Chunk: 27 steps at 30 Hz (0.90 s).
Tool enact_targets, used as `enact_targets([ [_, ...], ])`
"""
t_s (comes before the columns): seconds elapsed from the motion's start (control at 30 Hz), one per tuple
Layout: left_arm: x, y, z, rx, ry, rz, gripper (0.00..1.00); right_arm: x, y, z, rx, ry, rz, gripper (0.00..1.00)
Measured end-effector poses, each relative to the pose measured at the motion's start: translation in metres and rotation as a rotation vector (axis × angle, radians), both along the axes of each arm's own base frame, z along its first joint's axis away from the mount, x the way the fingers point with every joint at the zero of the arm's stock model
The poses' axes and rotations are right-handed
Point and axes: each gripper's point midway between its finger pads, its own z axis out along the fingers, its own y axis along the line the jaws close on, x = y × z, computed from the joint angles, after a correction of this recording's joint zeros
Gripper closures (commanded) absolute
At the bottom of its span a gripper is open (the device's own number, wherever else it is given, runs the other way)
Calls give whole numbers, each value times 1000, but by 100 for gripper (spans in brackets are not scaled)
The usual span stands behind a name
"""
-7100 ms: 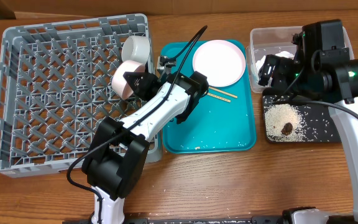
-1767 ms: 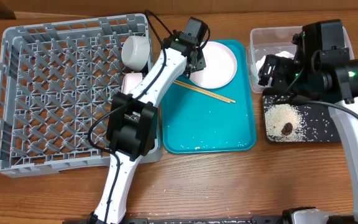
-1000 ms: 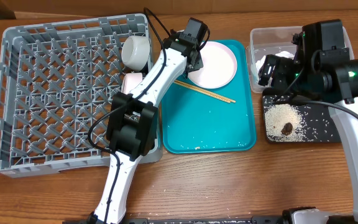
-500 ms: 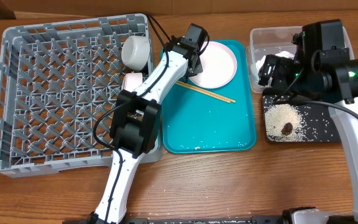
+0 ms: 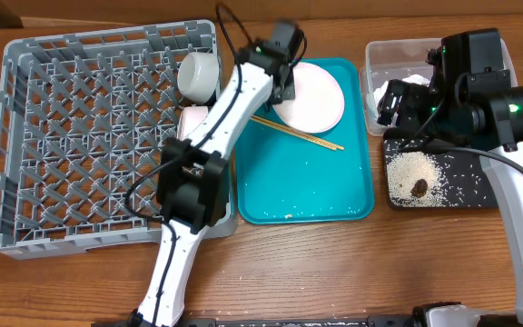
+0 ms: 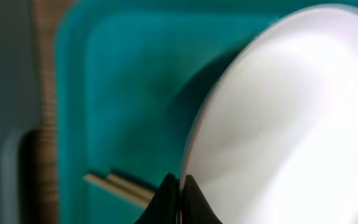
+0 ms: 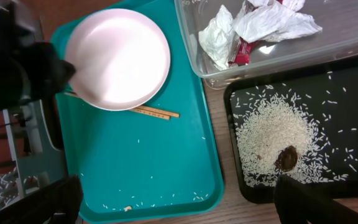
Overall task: Sort waste into correct bins and load items into the dishwasher
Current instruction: 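Grasp the pink plate's rim with the left gripper, then lift the pink plate and stand it upright in the rack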
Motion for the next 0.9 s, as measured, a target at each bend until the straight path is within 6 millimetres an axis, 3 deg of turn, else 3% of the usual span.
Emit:
enact_targets([
  [0.1, -1, 4, 63, -3, -73, -64, 96, 0, 0, 0, 0, -1, 1, 0],
  [0.2, -9, 21, 140, 12, -186, -111, 96, 0, 0, 0, 0, 0, 1, 0],
  [0.3, -26, 59, 210, 92, -303, -98, 96, 0, 0, 0, 0, 0, 1, 0],
  [0.4, -38, 109, 254, 236, -380, -26, 96, 0, 0, 0, 0, 0, 0, 0],
  [0.5, -41, 159, 270, 423, -397, 78, 96, 0, 0, 0, 0, 0, 1, 0],
  [0.67, -34, 224, 265, 714, -346, 232, 96, 0, 0, 0, 0, 0, 1, 0],
  [0.9, -23, 276, 236, 872, -235, 328, 96, 0, 0, 0, 0, 0, 0, 0],
])
